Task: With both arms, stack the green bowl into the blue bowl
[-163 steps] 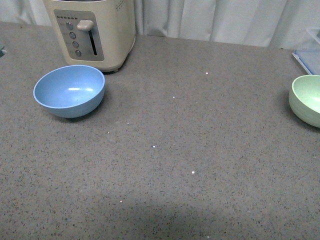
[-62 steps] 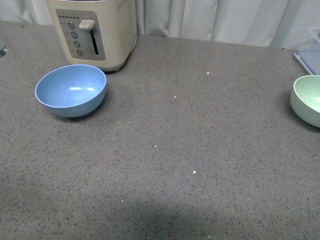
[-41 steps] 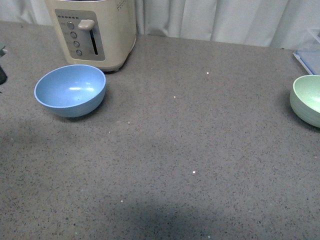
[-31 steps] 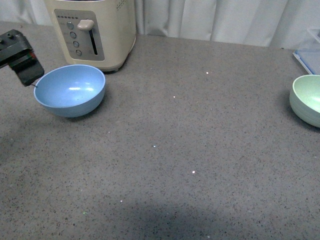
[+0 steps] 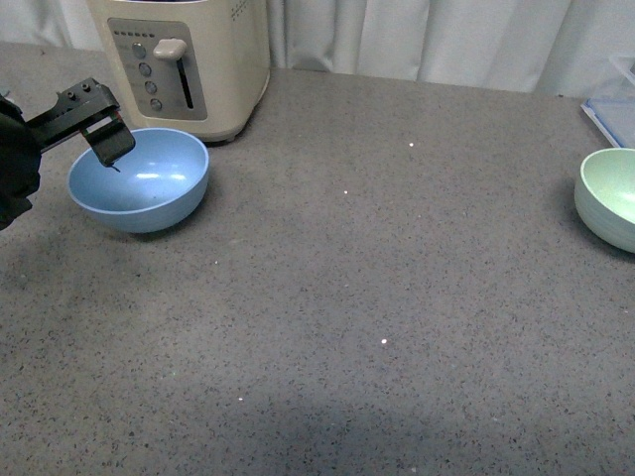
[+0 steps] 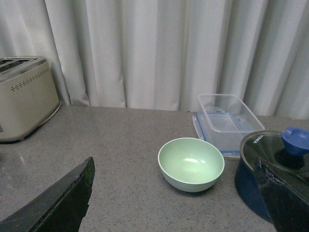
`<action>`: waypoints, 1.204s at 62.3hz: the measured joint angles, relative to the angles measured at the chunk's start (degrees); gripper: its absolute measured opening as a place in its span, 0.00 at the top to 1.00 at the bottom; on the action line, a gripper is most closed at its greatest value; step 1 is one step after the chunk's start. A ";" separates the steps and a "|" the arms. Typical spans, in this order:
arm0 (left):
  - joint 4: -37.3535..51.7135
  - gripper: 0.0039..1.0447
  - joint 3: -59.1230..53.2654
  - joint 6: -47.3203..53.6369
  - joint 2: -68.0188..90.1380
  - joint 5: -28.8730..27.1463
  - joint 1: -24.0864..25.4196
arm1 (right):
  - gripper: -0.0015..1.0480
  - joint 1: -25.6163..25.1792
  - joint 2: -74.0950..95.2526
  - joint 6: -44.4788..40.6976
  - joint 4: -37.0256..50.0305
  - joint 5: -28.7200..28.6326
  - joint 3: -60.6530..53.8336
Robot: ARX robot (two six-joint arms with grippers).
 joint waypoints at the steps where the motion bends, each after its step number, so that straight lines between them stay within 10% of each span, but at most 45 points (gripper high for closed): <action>1: -0.02 0.06 0.15 -0.04 0.13 0.07 0.04 | 0.09 0.00 0.00 0.00 0.00 0.00 0.00; 31: -2.84 0.06 4.48 -1.51 5.70 0.37 0.81 | 0.09 0.00 0.00 0.00 0.00 0.00 0.00; 65: -2.14 0.92 4.92 -1.22 5.86 -0.17 0.74 | 0.09 0.00 0.00 0.00 0.00 0.00 0.00; 75: -1.70 0.96 5.14 -0.74 5.07 -0.04 -0.83 | 0.09 0.00 0.00 0.00 0.00 0.02 0.00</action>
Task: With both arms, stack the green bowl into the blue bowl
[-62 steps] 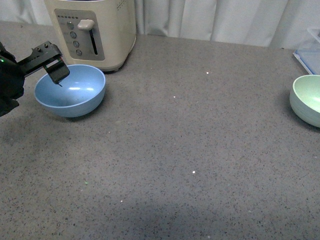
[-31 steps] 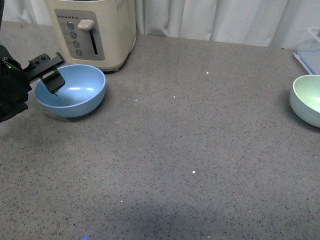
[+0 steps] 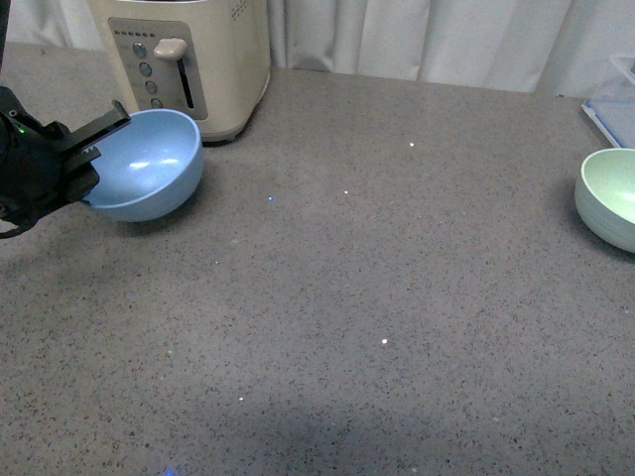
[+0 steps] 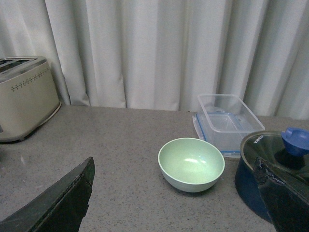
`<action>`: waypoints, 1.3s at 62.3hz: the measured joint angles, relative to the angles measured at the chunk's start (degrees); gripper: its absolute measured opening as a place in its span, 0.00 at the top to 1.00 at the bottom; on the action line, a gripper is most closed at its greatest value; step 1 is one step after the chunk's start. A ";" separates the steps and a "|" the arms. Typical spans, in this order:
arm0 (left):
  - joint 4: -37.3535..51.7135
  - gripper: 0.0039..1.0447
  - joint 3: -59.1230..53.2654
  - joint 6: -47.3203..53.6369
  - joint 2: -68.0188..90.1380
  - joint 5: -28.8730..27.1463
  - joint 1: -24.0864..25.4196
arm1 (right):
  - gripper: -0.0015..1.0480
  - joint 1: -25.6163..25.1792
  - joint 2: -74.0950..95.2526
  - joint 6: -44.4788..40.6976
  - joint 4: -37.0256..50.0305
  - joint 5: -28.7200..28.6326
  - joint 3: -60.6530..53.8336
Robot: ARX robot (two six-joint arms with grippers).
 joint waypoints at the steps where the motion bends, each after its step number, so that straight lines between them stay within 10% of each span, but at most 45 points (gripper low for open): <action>1: -0.13 0.96 0.04 0.04 -0.22 0.00 -0.46 | 0.09 0.00 0.00 0.00 0.00 -0.02 0.00; 33: -5.81 0.96 0.59 -4.22 -3.23 4.22 -27.28 | 0.09 0.00 0.00 0.00 0.00 0.00 0.00; 73: -7.04 0.96 0.17 -4.68 -0.15 3.54 -30.40 | 0.09 0.00 0.00 0.00 0.00 -0.02 0.00; 81: -7.06 0.78 0.20 -4.70 -0.15 4.13 -30.38 | 0.09 0.00 0.00 0.00 0.00 -0.02 0.00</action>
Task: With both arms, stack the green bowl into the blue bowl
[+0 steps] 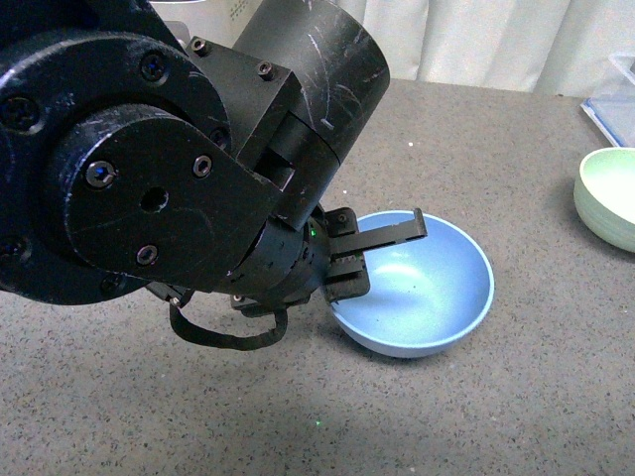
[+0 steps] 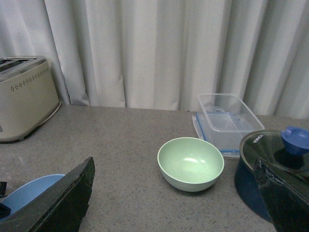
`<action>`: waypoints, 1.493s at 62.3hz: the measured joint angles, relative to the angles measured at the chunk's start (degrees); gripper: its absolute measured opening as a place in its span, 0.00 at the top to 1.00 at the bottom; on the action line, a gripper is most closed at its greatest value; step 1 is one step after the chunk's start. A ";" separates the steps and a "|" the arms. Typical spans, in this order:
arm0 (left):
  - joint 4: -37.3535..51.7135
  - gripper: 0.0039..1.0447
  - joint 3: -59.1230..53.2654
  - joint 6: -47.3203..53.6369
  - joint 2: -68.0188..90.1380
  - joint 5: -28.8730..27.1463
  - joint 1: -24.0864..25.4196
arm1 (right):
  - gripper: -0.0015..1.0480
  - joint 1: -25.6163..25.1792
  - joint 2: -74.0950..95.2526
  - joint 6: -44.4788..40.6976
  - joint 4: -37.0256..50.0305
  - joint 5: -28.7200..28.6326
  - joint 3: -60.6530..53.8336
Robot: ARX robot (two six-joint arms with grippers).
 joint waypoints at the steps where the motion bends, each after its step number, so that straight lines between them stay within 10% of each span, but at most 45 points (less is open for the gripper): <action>1: -0.02 0.76 0.00 -0.04 0.00 0.13 0.00 | 0.09 0.00 0.00 0.00 0.00 0.00 0.00; 32: 4.52 0.04 -3.96 -2.82 -9.40 0.33 4.09 | 0.09 0.00 0.00 0.00 0.00 0.02 0.00; 76: 7.61 0.06 -30.53 6.05 -42.97 -3.98 19.02 | 0.09 0.00 0.00 0.00 0.00 0.02 0.00; 83: 43.28 0.29 -42.58 25.42 -38.14 -7.61 20.63 | 0.09 0.00 0.00 0.00 0.00 0.00 0.00; 93: 53.64 0.59 -47.54 37.05 -47.06 -4.57 24.39 | 0.09 0.00 0.00 0.00 0.00 0.07 0.00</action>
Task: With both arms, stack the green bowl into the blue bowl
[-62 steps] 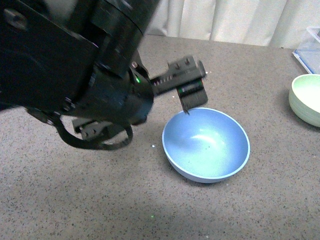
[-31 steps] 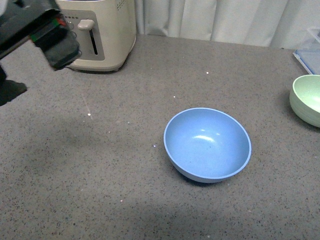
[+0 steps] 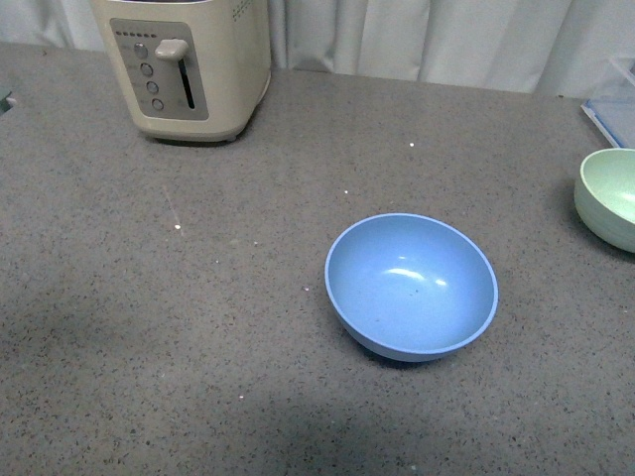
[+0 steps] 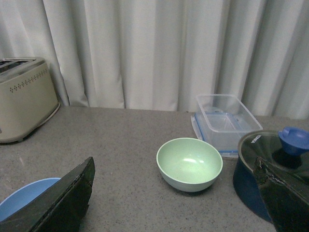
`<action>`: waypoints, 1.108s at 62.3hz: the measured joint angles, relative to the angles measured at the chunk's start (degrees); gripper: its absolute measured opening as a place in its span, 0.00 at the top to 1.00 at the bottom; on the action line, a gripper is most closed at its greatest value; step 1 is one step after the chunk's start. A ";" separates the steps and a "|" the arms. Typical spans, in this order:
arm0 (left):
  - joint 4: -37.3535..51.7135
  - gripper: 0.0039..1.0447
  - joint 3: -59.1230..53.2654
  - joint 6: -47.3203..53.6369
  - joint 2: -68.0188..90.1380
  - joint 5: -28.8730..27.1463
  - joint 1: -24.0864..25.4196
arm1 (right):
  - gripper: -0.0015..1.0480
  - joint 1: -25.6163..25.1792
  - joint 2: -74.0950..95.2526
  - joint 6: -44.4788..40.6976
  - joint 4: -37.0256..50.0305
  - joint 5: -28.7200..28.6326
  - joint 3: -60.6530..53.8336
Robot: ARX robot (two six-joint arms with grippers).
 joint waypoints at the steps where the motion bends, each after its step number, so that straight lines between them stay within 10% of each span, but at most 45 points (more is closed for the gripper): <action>1: -0.28 0.61 -0.26 0.13 -0.44 0.28 0.17 | 0.09 0.00 0.00 0.00 0.00 -0.02 0.00; 14: -7.37 0.97 -4.11 1.99 -10.10 3.50 3.63 | 0.09 0.00 0.11 0.00 0.00 -0.04 0.00; 69: -39.06 0.96 -6.58 2.78 -46.38 11.02 11.37 | 0.09 0.00 0.00 0.00 0.00 -0.04 0.00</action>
